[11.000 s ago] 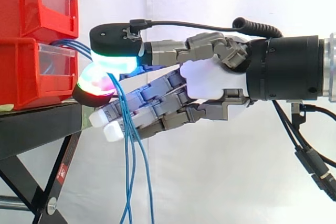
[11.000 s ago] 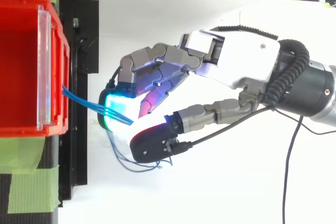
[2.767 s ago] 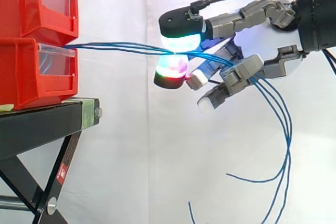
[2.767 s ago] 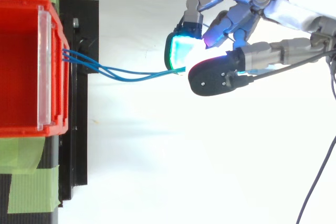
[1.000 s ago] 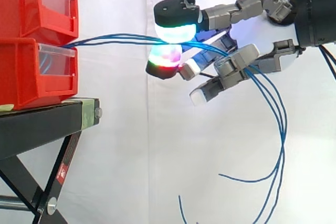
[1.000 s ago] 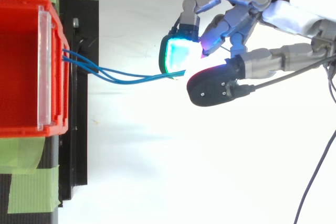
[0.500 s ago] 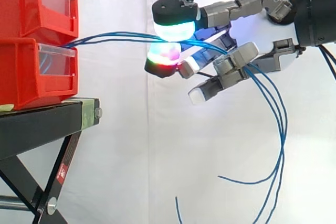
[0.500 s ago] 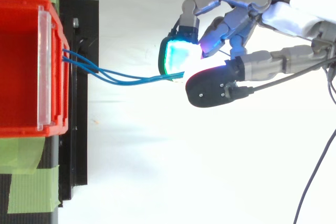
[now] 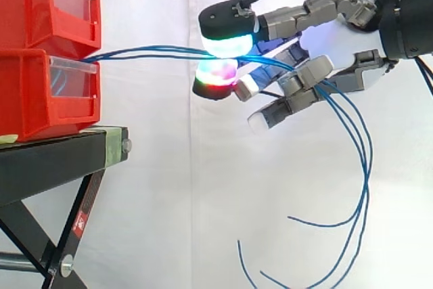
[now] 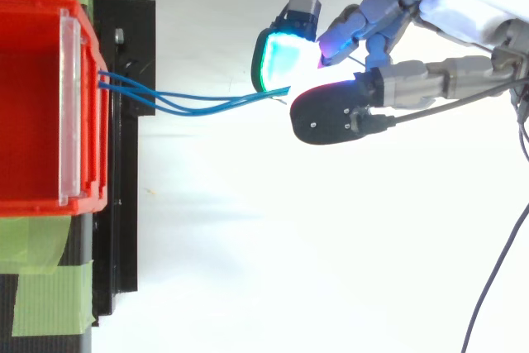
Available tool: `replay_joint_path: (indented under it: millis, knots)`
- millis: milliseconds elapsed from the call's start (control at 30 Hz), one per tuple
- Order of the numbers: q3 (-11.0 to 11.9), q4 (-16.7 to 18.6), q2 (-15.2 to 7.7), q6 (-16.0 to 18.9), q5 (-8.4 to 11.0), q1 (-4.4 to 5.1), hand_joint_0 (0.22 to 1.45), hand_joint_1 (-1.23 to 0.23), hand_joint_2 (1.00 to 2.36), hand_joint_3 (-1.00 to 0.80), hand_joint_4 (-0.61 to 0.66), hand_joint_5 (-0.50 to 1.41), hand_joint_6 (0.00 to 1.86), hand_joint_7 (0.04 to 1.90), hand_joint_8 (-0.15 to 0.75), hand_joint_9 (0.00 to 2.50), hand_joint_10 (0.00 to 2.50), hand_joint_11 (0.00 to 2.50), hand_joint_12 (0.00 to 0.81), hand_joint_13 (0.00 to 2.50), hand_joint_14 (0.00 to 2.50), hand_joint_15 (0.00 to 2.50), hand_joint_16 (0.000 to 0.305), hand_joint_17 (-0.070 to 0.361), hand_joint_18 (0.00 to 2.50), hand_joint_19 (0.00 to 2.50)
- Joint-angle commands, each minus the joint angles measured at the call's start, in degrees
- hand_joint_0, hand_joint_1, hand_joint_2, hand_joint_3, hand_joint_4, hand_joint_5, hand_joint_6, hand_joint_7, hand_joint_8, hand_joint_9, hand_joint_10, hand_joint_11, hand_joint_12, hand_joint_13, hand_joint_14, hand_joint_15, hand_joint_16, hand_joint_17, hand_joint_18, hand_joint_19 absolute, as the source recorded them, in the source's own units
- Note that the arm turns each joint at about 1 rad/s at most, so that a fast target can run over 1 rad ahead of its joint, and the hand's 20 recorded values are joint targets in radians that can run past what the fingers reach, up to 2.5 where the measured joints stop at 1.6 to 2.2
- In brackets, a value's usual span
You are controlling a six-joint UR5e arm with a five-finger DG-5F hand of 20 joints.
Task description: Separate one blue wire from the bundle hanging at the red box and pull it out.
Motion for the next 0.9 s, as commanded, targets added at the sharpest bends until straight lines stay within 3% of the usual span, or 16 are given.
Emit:
replay_joint_path:
  millis: [0,67,233,433,733,867]
  knots:
    - [0.0,0.0,0.0,1.0,0.15,0.15,0.78,-0.89,1.03,-0.23,0.17,-0.24,0.88,1.03,0.323,0.99,0.01,1.29,0.295,1.4,0.71,1.43,0.045,0.1,0.66,0.75]
    - [0.0,0.0,0.0,1.8,0.15,0.15,0.8,-0.9,1.02,-0.27,0.18,-0.25,0.88,1.04,0.323,0.93,0.01,1.28,0.297,1.39,0.78,1.37,0.044,0.099,0.66,0.74]
    - [0.0,0.0,0.0,4.2,0.15,0.24,0.8,-0.95,1.02,-0.31,0.2,-0.26,0.89,1.05,0.327,0.88,0.01,1.3,0.286,1.3,1.62,0.93,0.04,0.09,0.66,0.71]
    - [0.0,0.0,0.0,5.2,0.24,0.32,0.79,-0.93,1.02,-0.32,0.21,-0.25,0.89,1.01,0.341,0.93,0.01,1.31,0.283,1.27,2.11,0.72,0.036,0.081,0.71,0.72]
    - [0.0,-0.1,0.0,4.7,0.33,0.41,0.66,-0.83,1.01,-0.43,0.23,-0.25,0.87,1.04,0.351,0.97,0.01,1.31,0.29,1.27,2.25,0.7,0.04,0.089,0.76,0.74]
    - [-0.1,-1.0,-0.1,2.0,0.15,0.41,0.6,-0.81,1.0,-0.48,0.23,-0.25,0.86,1.04,0.359,0.97,0.01,1.29,0.294,1.26,2.29,0.67,0.042,0.094,0.75,0.75]
